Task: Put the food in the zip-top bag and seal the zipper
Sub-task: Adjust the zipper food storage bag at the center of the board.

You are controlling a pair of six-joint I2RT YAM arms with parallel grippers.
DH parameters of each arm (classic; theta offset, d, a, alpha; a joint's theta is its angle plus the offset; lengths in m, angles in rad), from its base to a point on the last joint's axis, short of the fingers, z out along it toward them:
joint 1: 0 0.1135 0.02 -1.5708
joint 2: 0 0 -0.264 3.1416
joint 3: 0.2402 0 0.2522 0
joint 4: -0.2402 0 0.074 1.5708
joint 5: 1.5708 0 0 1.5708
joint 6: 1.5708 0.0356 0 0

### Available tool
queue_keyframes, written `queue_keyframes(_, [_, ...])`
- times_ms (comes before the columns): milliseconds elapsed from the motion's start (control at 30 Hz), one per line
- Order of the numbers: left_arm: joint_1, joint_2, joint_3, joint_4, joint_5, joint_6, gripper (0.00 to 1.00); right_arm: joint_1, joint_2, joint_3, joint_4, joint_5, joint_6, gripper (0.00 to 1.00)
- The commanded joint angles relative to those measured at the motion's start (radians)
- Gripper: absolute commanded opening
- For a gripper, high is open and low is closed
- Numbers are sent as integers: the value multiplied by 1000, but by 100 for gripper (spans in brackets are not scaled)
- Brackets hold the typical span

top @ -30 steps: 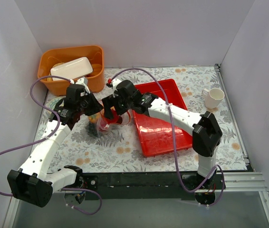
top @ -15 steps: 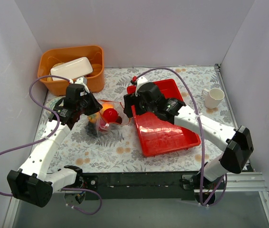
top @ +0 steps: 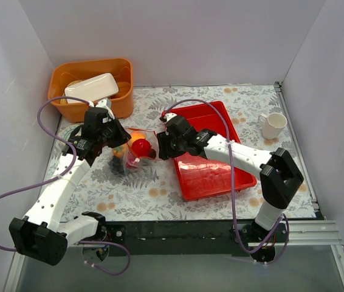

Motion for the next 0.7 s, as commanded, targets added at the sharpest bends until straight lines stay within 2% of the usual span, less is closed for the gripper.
queue_keyframes(0, [1, -31, 34, 7, -16, 11, 0, -3, 26, 67, 21, -32, 26, 54])
queue_keyframes(100, [1, -32, 34, 8, -16, 11, 0, -3, 27, 66, 24, -41, 27, 47])
queue_keyframes(133, [2, -31, 33, 8, -10, 9, 0, -3, 29, 64, 24, -41, 27, 43])
queue_keyframes(167, [2, -31, 33, 8, -9, 11, 0, -5, 27, 70, 24, -70, 27, 35])
queue_keyframes(233, [1, -23, 33, 7, 4, 15, 0, -5, 15, 78, 29, -73, 27, 29])
queue_keyframes(467, [2, 3, 14, -9, 95, 106, 0, -5, 56, 243, 23, -78, -17, 25])
queue_keyframes(533, [1, 1, 16, -10, 102, 118, 0, -5, 99, 328, -21, -76, -28, 17])
queue_keyframes(567, [1, -2, 14, -10, 107, 122, 0, -5, 110, 348, -32, -75, -28, 7])
queue_keyframes(667, [1, 0, 33, -24, 110, 132, 0, -5, 125, 370, -35, -78, -23, 1])
